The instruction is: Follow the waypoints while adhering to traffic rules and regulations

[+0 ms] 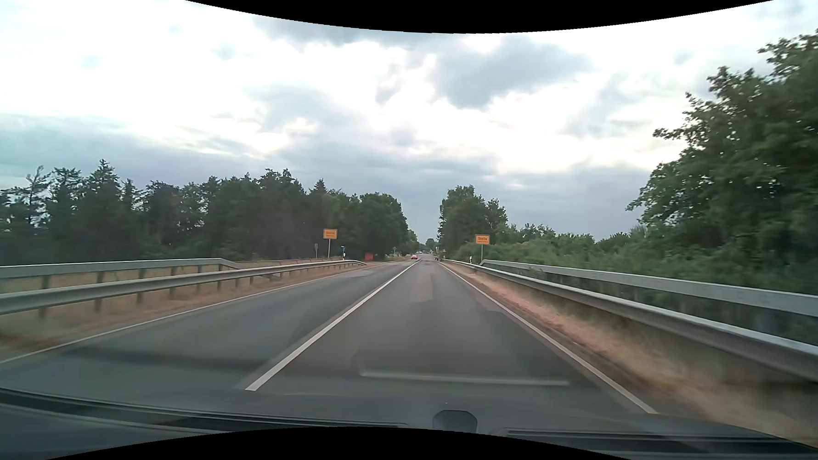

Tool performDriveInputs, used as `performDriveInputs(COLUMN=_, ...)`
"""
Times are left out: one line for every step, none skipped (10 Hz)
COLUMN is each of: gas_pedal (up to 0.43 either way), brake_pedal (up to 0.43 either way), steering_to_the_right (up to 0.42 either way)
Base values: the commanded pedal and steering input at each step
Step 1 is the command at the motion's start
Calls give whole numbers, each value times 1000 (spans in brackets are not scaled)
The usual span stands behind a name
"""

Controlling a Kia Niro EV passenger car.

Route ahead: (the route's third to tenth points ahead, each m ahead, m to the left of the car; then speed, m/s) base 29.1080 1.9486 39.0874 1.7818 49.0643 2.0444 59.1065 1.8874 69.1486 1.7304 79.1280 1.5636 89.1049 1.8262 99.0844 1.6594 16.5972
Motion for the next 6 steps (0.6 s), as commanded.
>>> performDriveInputs(gas_pedal=177, brake_pedal=0, steering_to_the_right=0)
performDriveInputs(gas_pedal=177, brake_pedal=0, steering_to_the_right=0)
performDriveInputs(gas_pedal=177, brake_pedal=0, steering_to_the_right=0)
performDriveInputs(gas_pedal=177, brake_pedal=0, steering_to_the_right=0)
performDriveInputs(gas_pedal=177, brake_pedal=0, steering_to_the_right=0)
performDriveInputs(gas_pedal=177, brake_pedal=0, steering_to_the_right=-1)
